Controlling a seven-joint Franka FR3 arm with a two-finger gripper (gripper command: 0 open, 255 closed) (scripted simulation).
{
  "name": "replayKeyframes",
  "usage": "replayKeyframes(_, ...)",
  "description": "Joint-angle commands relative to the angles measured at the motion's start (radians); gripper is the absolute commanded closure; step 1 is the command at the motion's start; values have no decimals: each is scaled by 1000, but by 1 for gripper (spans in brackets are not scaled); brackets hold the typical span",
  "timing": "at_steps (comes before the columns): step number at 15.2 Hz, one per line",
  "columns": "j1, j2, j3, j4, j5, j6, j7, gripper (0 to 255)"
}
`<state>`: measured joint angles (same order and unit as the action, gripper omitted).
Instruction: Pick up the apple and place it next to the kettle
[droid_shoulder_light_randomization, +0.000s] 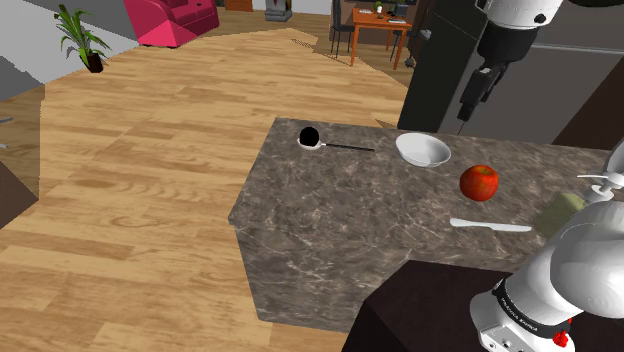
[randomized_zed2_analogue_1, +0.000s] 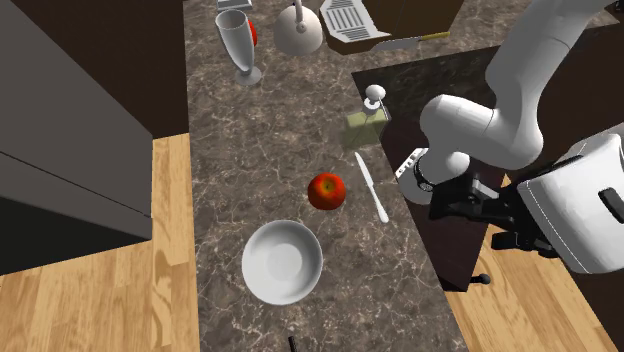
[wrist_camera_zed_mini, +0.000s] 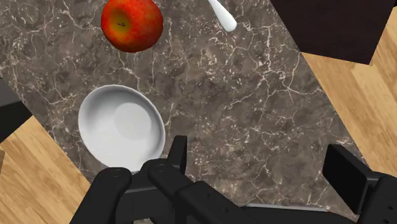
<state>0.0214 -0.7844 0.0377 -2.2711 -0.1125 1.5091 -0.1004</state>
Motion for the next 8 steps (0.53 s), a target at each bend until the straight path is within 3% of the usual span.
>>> replayKeyframes(1,0,0,0,0,0,0,0,0)
replayKeyframes(8,-95,-2,-105,-144,-56,130,32,0)
